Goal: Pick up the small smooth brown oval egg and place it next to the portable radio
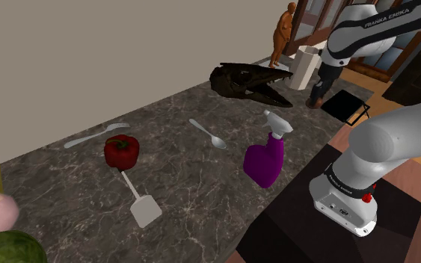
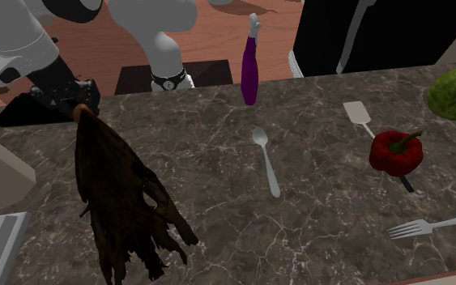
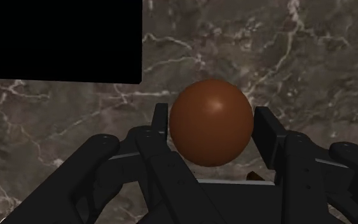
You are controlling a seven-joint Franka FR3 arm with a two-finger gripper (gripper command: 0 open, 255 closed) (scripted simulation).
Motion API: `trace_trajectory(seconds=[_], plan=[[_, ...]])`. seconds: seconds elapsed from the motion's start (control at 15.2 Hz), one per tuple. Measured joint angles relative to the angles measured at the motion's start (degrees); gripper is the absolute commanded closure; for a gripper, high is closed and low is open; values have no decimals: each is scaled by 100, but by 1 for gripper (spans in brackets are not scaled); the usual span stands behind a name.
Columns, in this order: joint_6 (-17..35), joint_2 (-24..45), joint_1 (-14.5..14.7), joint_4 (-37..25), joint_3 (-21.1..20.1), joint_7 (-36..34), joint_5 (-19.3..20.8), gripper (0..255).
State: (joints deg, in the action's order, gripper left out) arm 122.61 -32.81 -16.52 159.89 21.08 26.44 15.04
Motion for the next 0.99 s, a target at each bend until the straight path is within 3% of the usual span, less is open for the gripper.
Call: trace_trajectory(seconds=[0.46,0.53,0.99], plan=[[166,68,-16,94,38,8,33,255],[167,68,-16,94,38,8,33,0],[65,32,-12,22,25,18,18,0]])
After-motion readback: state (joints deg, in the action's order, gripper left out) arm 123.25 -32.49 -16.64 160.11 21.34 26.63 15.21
